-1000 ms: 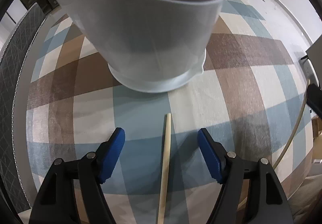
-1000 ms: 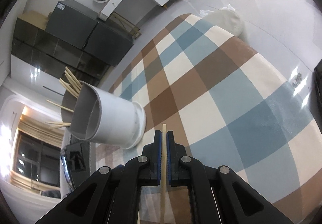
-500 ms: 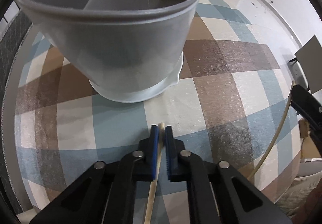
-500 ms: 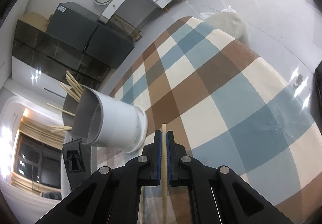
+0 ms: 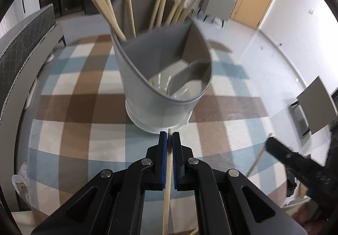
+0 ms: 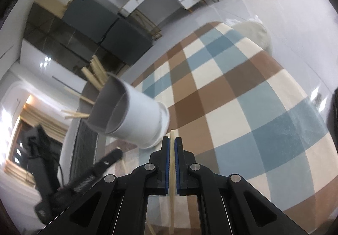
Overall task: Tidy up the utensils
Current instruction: 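Lift both held chopsticks up above the grey holder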
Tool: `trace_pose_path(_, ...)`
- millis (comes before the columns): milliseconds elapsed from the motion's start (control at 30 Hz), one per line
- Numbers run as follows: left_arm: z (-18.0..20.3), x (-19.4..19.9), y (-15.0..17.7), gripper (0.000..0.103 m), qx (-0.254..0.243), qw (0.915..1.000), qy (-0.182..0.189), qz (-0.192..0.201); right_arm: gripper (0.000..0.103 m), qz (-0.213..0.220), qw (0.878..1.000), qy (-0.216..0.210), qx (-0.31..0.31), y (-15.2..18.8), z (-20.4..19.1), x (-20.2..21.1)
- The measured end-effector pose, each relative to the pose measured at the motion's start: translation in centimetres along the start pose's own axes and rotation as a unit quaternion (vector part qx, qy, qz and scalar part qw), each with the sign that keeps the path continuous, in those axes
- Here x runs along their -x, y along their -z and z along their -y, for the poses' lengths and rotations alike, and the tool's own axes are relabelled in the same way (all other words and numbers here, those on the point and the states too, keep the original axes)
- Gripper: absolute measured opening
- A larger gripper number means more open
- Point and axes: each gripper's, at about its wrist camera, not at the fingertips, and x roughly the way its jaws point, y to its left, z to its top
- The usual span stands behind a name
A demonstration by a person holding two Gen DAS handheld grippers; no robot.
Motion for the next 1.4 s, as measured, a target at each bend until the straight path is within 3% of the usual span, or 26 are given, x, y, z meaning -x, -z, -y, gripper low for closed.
trace_pose_path(200,-0.8,3.6,0.4,0.000,-0.008,0.9987,0.005,0.050,0.004,0.013,0.998,-0.002,0.067,1.4,-2.9,1.4)
trace_pose_path(400,-1.3,5.5,0.7,0.000,-0.004,0.9969,0.018,0.076,0.004,0.033,0.989,-0.001,0.146,3.3,-6.2,2.8)
trace_pose_path(1000,-2.6,9.3,0.5,0.000,-0.038,0.9952,0.032,0.085,0.003,0.089,0.971,0.010,0.221,4.9,-11.4,5.4)
trace_pose_path(1400,-3.1,11.8,-2.5,0.000,-0.033,0.9936,0.047,0.097,0.003,0.113,0.968,-0.011,0.224,2.6,-13.2,6.2)
